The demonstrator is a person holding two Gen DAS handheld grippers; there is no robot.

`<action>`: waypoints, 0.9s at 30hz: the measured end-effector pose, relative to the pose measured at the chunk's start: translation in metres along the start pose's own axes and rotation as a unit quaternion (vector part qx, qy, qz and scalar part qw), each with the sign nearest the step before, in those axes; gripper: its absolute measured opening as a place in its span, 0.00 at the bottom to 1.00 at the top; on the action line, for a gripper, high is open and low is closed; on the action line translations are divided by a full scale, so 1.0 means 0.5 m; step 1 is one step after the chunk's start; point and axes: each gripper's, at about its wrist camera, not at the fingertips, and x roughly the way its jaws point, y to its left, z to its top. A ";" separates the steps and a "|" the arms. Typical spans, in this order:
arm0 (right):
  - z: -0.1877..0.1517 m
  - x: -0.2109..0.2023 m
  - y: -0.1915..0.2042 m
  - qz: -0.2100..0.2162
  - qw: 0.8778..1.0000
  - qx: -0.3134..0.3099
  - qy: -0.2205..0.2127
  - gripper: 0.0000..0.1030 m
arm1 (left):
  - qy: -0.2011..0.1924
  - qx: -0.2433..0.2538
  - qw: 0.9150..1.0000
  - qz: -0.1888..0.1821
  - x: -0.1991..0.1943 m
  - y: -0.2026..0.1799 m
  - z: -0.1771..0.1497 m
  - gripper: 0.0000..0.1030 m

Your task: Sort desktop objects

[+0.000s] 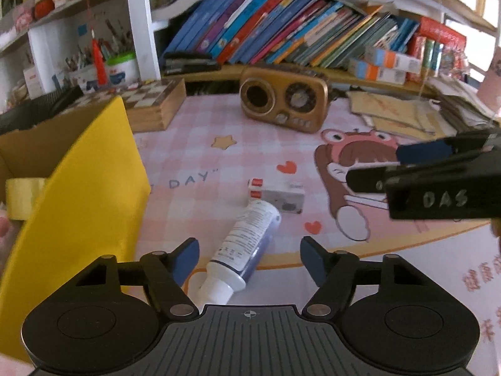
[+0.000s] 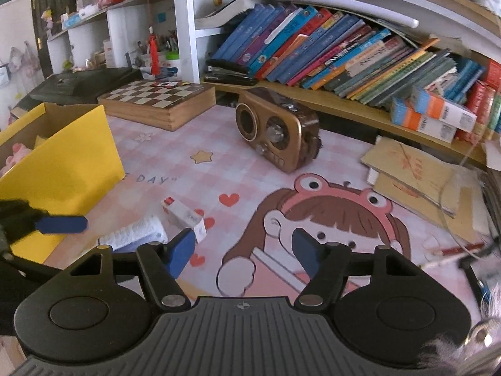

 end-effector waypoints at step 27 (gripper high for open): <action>0.056 0.126 0.033 0.065 0.994 -0.084 0.013 0.65 | 0.026 -0.012 1.000 0.012 0.048 0.013 -0.007 0.30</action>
